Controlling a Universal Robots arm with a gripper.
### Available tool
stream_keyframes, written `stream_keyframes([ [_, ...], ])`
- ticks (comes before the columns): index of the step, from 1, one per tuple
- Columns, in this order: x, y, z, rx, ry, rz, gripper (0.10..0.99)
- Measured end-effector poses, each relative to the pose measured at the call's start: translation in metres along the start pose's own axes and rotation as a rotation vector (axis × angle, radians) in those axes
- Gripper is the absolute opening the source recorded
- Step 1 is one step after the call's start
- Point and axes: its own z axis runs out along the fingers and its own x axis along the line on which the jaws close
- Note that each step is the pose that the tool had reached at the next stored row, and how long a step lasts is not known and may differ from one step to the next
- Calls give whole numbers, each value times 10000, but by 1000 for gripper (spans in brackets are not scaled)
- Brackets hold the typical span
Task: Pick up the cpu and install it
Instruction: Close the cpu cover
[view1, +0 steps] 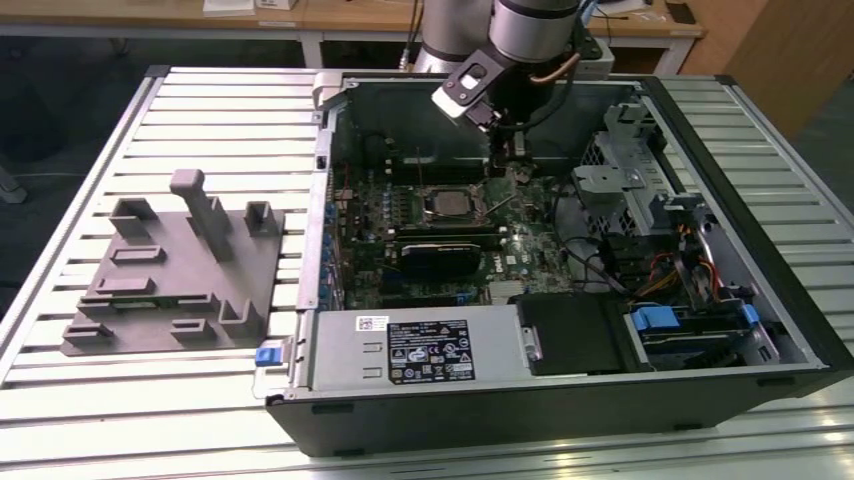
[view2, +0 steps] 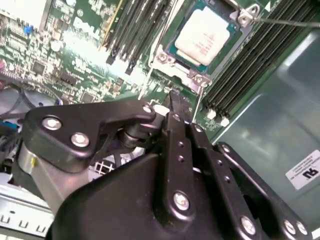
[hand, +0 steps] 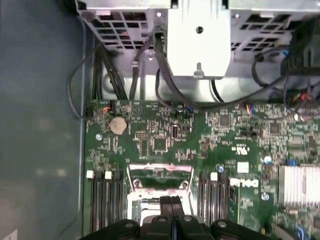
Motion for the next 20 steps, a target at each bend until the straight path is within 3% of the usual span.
stream_keyframes([
  [5, 22, 141, 27, 3, -4, -37, 106],
  [10, 96, 248, 42, 3, -9, -37, 106],
  [20, 118, 418, 71, 3, -8, -37, 106],
])
